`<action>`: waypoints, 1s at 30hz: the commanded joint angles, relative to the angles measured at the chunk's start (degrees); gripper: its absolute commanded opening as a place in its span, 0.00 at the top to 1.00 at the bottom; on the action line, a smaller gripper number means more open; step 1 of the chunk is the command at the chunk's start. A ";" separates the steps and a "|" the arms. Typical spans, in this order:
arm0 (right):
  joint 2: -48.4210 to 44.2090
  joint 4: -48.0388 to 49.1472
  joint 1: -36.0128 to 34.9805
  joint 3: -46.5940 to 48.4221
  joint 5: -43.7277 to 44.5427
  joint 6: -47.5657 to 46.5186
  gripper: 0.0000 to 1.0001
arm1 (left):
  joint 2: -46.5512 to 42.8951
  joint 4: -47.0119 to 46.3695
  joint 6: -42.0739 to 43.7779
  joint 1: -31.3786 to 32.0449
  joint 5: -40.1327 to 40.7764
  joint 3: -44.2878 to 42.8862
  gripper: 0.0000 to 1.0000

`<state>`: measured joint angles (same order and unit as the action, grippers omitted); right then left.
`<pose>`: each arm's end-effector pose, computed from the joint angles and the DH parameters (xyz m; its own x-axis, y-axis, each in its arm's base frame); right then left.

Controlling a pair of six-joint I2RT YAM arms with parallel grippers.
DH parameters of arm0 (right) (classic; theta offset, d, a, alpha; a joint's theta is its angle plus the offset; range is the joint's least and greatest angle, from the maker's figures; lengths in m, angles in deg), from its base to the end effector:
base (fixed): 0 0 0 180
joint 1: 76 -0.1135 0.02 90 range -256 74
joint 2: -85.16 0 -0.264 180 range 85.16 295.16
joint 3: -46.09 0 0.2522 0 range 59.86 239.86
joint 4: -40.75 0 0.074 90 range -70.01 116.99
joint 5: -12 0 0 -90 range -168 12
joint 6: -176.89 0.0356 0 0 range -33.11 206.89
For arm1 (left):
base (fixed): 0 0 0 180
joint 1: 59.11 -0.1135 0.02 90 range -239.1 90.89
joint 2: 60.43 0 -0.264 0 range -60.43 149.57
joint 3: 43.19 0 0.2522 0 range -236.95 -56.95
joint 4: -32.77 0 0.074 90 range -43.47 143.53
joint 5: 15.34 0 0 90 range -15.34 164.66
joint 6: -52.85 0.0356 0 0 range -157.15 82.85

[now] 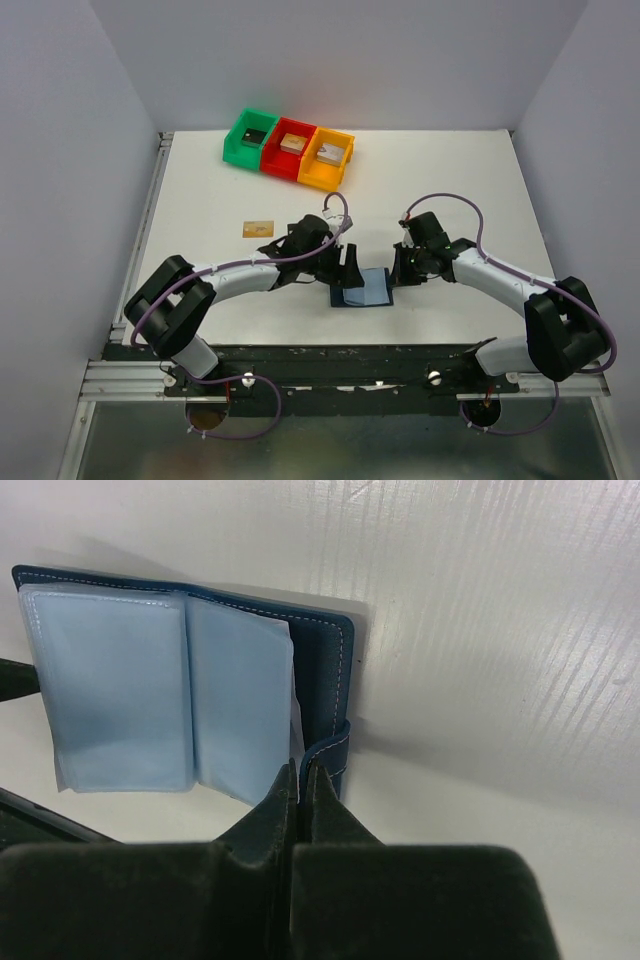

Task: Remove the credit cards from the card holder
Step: Remove the credit card from the card holder.

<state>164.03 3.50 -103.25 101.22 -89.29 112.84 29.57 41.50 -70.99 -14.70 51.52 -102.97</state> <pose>0.2215 0.1219 0.1758 -0.9325 0.0024 -0.3611 -0.1394 0.9200 0.3662 0.2195 -0.2346 0.1835 -0.8529 0.1187 -0.5084 0.4657 0.6129 -0.6383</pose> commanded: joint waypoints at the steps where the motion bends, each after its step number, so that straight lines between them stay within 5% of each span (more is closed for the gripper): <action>1: 0.58 1.95 0.00 -0.41 -1.98 -0.29 1.00 | -1.32 -0.85 2.29 1.48 -1.74 -1.88 0.22; 30: 0.49 2.30 0.09 -0.93 -2.51 -0.38 1.00 | -1.22 4.51 4.76 5.61 5.81 -5.14 0.20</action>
<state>164.55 4.88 -103.27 101.00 -90.95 112.82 29.74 44.58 -65.83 -9.37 52.53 -109.30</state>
